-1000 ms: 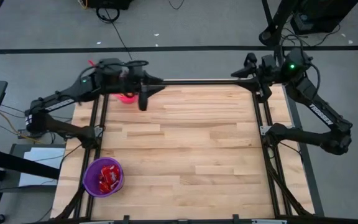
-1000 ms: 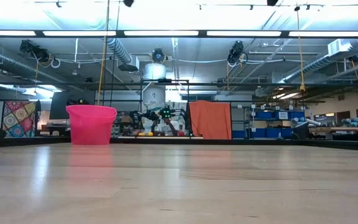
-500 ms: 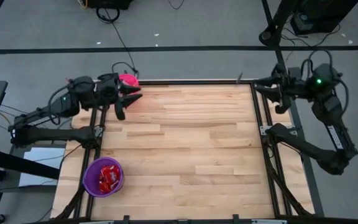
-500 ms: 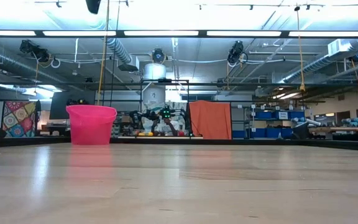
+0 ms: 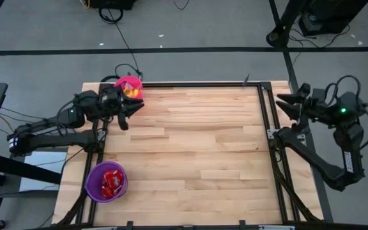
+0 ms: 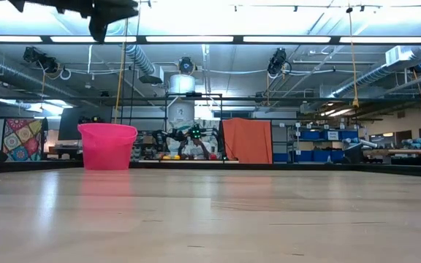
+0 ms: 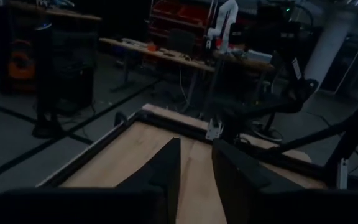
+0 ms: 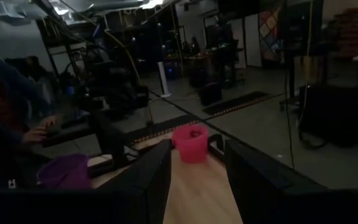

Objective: Sort candy by brand, put in halloween buckets
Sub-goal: Return to Home Position

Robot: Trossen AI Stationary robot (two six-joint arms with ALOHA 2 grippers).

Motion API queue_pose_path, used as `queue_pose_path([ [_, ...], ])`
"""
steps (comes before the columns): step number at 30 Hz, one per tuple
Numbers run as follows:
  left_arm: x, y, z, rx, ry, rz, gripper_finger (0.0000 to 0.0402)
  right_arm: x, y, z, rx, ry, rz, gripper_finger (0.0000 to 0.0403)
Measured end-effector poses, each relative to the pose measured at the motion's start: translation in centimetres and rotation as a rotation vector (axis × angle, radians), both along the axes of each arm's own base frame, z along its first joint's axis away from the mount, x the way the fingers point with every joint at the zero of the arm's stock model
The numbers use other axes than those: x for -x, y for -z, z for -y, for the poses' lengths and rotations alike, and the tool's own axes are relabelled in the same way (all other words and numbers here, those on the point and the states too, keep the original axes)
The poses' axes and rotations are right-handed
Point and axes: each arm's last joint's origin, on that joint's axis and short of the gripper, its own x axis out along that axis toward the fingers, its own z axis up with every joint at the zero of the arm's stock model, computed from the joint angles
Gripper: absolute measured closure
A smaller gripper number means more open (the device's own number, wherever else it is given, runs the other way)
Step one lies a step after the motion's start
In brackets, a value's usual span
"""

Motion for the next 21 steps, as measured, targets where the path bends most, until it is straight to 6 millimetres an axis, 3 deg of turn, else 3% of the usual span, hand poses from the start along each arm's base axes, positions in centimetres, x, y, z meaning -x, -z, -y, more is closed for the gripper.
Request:
queue_pose_path([
  [4, -0.3, 1.6, -0.1, 0.005, -0.001, -0.016, 0.0325, 0.1, 2.4, -0.1, -0.044, 0.008, 0.013, 0.0241],
  [14, -1.2, 5.9, -0.1, -0.025, 0.019, 0.071, 0.0374, -1.5, 8.0, 2.2, -0.06, -0.016, 0.13, 0.0253],
  [21, -1.4, 9.0, 0.8, -0.083, 0.072, 0.088, 0.0395, -2.5, 11.9, 3.7, -0.096, -0.035, 0.084, 0.0272],
])
